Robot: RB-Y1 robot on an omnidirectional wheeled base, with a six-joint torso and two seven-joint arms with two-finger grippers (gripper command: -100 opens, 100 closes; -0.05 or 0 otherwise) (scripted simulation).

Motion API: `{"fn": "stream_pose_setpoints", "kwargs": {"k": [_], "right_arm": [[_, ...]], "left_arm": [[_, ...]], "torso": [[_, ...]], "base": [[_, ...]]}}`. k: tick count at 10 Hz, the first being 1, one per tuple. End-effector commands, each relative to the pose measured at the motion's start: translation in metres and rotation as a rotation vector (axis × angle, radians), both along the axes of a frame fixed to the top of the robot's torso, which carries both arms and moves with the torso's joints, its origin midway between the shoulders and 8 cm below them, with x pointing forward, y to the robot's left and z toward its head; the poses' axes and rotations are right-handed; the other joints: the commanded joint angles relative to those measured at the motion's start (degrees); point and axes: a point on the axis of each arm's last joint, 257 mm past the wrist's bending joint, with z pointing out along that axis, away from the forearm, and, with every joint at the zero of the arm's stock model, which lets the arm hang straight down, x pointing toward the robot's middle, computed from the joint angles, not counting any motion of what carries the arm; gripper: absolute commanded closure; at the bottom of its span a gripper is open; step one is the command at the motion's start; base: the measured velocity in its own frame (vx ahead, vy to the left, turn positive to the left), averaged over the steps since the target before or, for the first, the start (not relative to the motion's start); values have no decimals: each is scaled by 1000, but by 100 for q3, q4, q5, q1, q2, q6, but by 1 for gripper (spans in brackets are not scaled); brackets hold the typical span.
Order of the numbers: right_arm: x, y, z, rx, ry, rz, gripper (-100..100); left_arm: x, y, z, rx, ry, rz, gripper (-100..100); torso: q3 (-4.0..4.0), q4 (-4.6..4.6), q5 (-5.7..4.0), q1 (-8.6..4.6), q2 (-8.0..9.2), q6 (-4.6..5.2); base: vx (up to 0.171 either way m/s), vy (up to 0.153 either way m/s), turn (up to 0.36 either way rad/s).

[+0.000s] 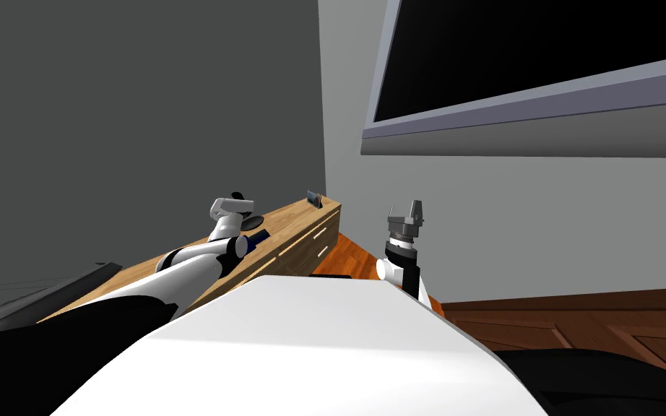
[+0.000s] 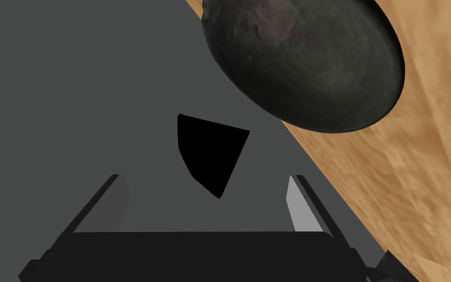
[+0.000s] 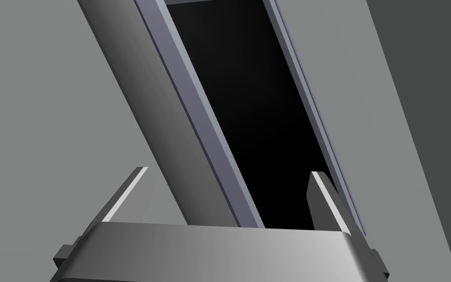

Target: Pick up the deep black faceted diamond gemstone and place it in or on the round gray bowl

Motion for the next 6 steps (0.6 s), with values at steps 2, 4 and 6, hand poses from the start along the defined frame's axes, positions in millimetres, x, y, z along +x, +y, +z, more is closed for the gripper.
{"fn": "stream_pose_setpoints", "kwargs": {"k": [2, 4, 6], "right_arm": [[0, 0, 0, 0, 0, 0, 0], [0, 0, 0, 0, 0, 0, 0], [0, 0, 0, 0, 0, 0, 0]], "left_arm": [[0, 0, 0, 0, 0, 0, -100], [1, 2, 17, 5, -6, 5, -100], [2, 4, 34, 10, -12, 11, -100]], "torso": [[0, 0, 0, 0, 0, 0], [0, 0, 0, -1, 0, 0], [9, 4, -2, -7, 16, 1]], "base": [[0, 0, 0], [-15, -4, -24], [-49, -13, -43]]}}
